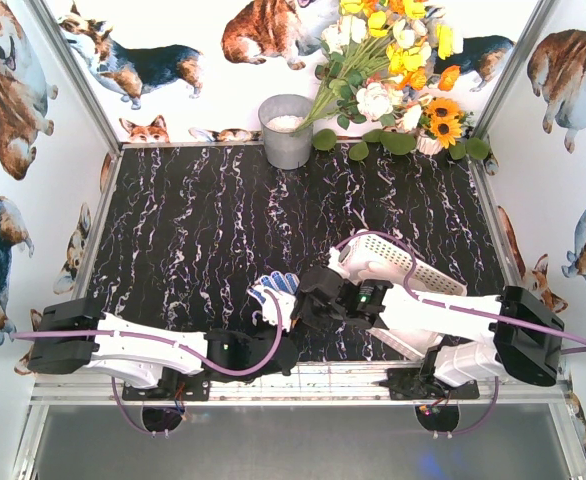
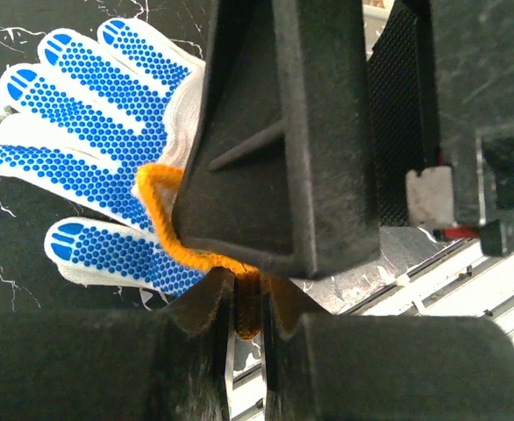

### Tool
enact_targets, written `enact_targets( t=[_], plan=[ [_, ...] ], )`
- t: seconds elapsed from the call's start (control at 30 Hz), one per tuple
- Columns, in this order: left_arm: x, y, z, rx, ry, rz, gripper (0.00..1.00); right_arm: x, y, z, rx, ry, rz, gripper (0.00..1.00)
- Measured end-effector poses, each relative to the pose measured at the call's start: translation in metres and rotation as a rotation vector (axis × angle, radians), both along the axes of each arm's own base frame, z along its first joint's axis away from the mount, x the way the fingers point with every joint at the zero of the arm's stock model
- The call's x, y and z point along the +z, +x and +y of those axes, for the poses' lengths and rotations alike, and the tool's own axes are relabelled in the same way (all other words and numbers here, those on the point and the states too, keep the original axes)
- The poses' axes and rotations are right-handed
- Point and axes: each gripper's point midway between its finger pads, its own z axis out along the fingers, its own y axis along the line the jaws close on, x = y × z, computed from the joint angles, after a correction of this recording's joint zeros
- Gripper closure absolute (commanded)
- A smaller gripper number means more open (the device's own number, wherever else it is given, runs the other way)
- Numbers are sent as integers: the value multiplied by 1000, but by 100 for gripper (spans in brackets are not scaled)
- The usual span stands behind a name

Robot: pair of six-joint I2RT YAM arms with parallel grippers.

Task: Put the gloves into the storage basket
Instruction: Pick up the glove from the center of the board.

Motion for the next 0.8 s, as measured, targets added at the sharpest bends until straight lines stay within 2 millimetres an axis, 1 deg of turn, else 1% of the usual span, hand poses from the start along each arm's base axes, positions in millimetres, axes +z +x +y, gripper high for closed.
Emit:
enact_targets(
  t=[0.2, 0.4, 0.5, 0.63, 0.8],
  plan=[
    [-1, 0, -3, -1, -7, 1, 100, 5, -1, 8, 14, 28, -19, 45],
    [0, 1, -4, 1, -13, 0, 100, 7, 0, 10, 11, 34, -34, 45],
    [0, 1, -4, 0, -12, 1, 100, 3, -1, 9, 17, 22, -31, 45],
    [1, 0, -4, -2, -18, 4, 100, -5, -5, 4, 26, -31, -21, 45],
    [4, 0, -5, -3, -30, 4, 100, -6, -5, 1, 18, -49, -25, 49]
  ],
)
